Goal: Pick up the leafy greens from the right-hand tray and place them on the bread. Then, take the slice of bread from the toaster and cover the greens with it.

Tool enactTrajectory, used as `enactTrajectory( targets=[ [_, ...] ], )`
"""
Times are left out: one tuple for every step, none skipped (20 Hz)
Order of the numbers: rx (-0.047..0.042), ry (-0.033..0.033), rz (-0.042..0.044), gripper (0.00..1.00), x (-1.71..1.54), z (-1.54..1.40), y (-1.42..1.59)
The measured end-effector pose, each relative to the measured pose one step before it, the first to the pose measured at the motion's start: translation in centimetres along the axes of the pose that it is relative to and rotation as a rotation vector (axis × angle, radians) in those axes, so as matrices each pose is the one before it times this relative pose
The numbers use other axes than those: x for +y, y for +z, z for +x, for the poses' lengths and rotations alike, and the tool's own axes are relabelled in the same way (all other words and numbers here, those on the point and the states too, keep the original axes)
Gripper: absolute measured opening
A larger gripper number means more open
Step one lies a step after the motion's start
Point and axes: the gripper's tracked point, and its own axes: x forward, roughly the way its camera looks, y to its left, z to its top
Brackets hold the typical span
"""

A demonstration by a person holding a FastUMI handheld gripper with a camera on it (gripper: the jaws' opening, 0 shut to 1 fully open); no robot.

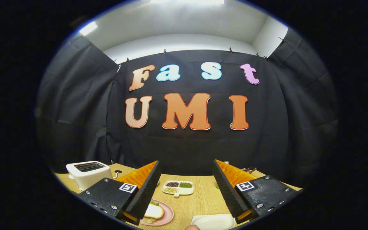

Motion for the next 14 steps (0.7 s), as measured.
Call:
enactTrajectory(
  targets=[
    [-0.00178,-0.00273,-0.00262,0.97,-0.024,0.013,0.059],
    [-0.0065,-0.00154,0.00048,0.97,0.013,-0.186,0.137],
    [-0.0031,0.00139,0.00156,0.97,0.107,0.0,0.121],
    [-0.00247,0.00214,0.0011,0.97,0.017,-0.117,0.133],
    [-0.00105,-0.00112,-0.00115,0.97,-0.075,-0.113,0.117],
    [-0.00248,-0.00295,-0.00675,0.97,-0.141,-0.163,0.194],
    [-0.0071,-0.00685,-0.00713,0.97,-0.162,-0.037,0.298],
    [-0.00575,-0.0049,-0.00747,0.97,-0.142,-0.079,0.277],
    [-0.00495,-0.00386,-0.00393,0.97,0.005,-0.079,0.202],
    [-0.00123,-0.00314,-0.00161,0.97,-0.023,-0.09,0.114],
    [0.00055,-0.00165,-0.00019,0.97,-0.014,-0.003,0.024],
    [0.00011,0.00035,-0.00249,0.97,0.023,0.026,0.055],
    [-0.00134,-0.00242,-0.00452,0.97,-0.082,-0.094,0.027],
    [-0.0021,-0.00283,-0.00593,0.97,-0.045,-0.044,0.051]
  ],
)
